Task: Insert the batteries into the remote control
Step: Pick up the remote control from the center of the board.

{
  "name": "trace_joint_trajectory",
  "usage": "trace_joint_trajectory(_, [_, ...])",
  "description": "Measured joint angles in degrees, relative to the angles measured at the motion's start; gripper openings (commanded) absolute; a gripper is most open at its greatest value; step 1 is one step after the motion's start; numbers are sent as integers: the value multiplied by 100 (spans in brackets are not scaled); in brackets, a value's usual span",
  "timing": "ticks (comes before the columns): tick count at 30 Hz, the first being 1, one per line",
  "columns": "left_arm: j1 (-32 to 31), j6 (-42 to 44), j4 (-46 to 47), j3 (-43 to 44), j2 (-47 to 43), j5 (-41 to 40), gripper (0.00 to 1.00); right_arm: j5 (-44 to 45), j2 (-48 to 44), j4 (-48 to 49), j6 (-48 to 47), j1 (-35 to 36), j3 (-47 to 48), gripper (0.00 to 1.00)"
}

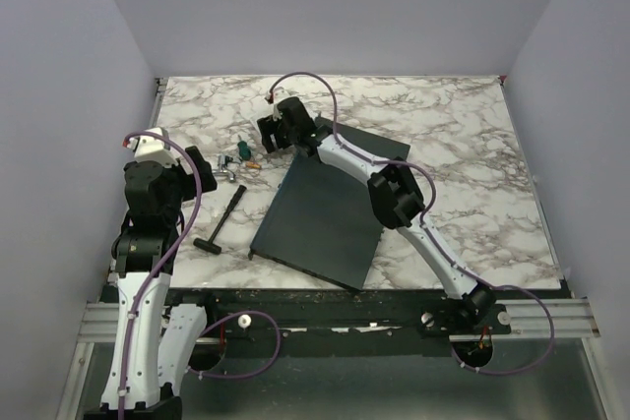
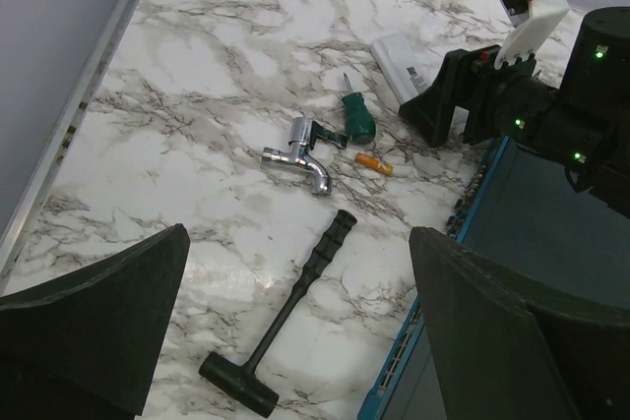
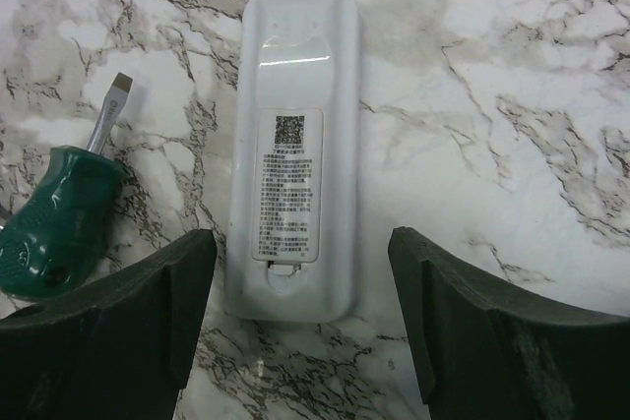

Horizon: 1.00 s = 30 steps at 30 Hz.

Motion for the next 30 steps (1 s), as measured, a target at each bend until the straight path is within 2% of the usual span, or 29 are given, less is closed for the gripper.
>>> trace_joint_trajectory(3, [26, -11, 0, -2, 7, 20, 99, 310, 114, 22, -247, 109, 96, 78])
trace_joint_trajectory(13, [66, -20, 20, -20, 81, 131, 99, 848, 212, 74, -809, 310, 212, 51])
trace_joint_trajectory(15, [72, -35, 26, -20, 92, 155, 99, 857, 212, 81, -863, 321, 212, 53])
trace_joint_trajectory(17, [87, -39, 31, -22, 103, 173, 98, 844, 212, 81, -907, 321, 212, 65])
trace_joint_trajectory(19, [92, -50, 33, -22, 105, 195, 98, 820, 212, 79, -935, 321, 212, 70])
trace_joint_trajectory(23, [92, -57, 33, -22, 105, 205, 98, 813, 212, 74, -922, 317, 212, 69])
trace_joint_trajectory(27, [92, -59, 33, -22, 105, 208, 98, 804, 212, 37, -898, 321, 232, 58])
trace_joint_trajectory(30, [92, -59, 33, -22, 105, 205, 99, 778, 212, 4, -868, 321, 245, 44])
